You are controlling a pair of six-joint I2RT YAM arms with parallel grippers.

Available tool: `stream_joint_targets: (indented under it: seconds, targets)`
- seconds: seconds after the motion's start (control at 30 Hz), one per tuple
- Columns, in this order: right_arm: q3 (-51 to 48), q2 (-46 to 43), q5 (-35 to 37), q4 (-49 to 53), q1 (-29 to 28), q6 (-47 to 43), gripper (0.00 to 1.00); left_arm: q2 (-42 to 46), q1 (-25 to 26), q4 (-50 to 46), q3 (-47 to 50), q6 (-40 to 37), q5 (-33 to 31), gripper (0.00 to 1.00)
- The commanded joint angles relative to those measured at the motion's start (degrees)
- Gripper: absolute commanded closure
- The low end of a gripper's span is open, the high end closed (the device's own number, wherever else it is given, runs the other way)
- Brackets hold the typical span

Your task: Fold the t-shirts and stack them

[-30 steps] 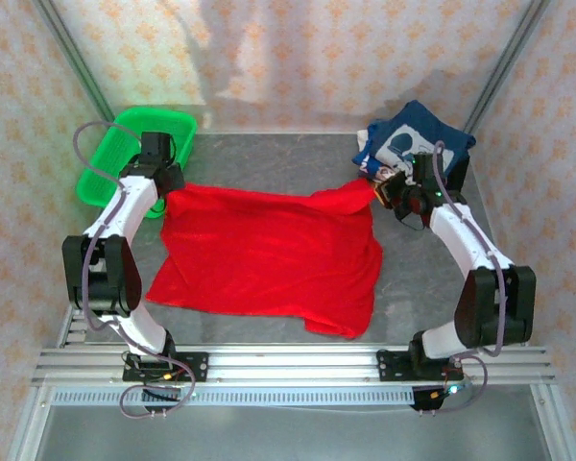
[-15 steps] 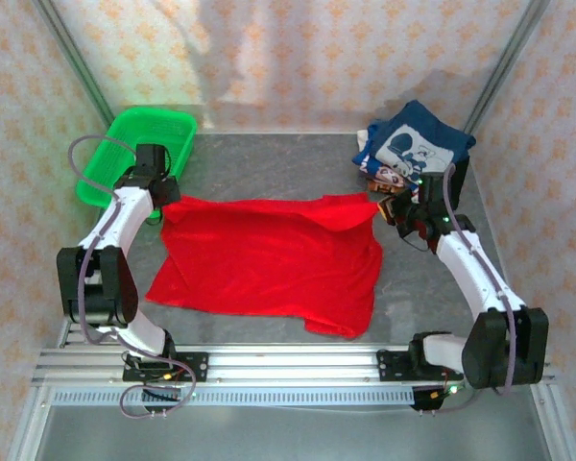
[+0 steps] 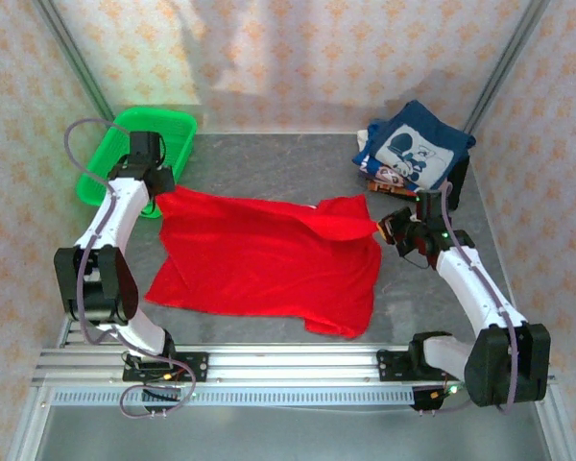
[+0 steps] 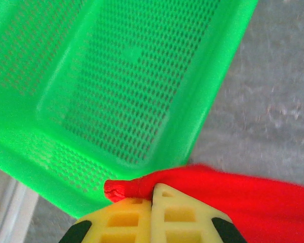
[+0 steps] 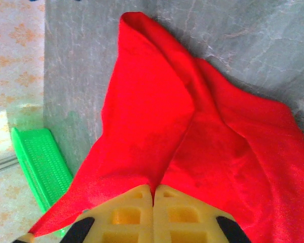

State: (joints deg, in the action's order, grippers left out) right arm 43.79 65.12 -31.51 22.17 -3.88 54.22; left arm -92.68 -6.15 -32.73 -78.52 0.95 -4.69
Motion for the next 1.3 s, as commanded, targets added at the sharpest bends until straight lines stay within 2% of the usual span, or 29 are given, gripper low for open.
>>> stream_joint_targets:
  seconds: [0.0, 0.43, 0.67, 1.27]
  targets:
    - [-2.15, -1.24, -0.61, 1.91, -0.16, 0.54, 1.00, -1.89, -0.63, -1.63, -3.12, -4.41, -3.89, 1.00]
    - [-8.04, -3.79, -3.02, 3.56, -0.16, 0.52, 1.00, -0.43, -0.07, 1.91, 3.68, -8.68, -6.82, 1.00]
    - [-10.03, -4.33, -2.90, 4.29, -0.16, 0.03, 1.00, 1.37, -0.09, 4.17, 9.48, -8.34, -8.10, 1.00]
    - [-14.93, -6.76, -3.56, 5.07, -0.25, 1.81, 1.00, -1.51, -0.17, 0.98, 12.76, -4.87, -12.89, 1.00]
